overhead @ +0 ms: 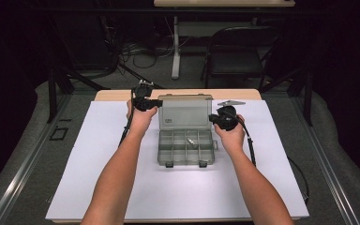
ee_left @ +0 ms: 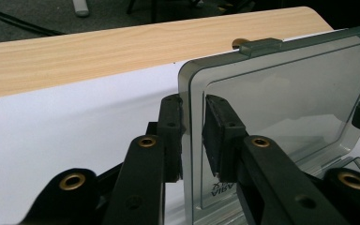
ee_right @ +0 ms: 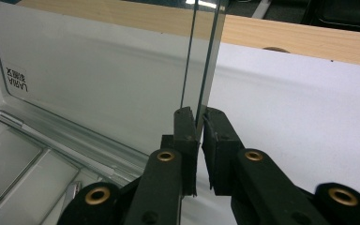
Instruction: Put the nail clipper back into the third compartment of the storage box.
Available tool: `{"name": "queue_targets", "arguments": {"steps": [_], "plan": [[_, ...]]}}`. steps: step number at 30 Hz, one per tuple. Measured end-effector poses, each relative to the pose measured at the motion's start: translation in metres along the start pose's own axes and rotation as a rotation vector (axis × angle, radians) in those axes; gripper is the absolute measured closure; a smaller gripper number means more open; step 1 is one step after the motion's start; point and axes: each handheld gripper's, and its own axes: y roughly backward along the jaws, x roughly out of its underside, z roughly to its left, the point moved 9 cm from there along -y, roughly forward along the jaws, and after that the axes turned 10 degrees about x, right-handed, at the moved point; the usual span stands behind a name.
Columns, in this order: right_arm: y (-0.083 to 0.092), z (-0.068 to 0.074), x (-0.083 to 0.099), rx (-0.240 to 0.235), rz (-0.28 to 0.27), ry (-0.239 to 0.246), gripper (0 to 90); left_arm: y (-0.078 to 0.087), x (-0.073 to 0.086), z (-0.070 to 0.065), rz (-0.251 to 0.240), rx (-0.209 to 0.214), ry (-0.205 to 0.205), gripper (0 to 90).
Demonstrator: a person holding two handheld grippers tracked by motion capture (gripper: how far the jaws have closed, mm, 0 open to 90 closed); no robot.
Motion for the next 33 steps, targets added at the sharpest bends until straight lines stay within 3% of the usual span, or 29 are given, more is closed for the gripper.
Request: {"name": "queue_targets", "arguments": {"steps": [11,22,26,33], "plan": [[0.0,0.0,0.0,-0.001,-0.003,-0.005,84.1,0.002,0.001,0.0,0.002,-0.016,-0.004,84.4],[0.003,0.001,-0.001,-0.002,-0.014,0.005,81.3,0.006,0.004,-0.003,-0.029,-0.025,-0.013,85.0],[0.01,0.0,-0.005,0.005,-0.022,-0.013,79.8,0.008,0.005,-0.005,-0.04,-0.022,-0.019,85.1],[0.028,0.001,-0.014,0.023,-0.031,0.018,74.7,0.014,0.008,-0.009,-0.074,-0.026,-0.037,85.4]]}}
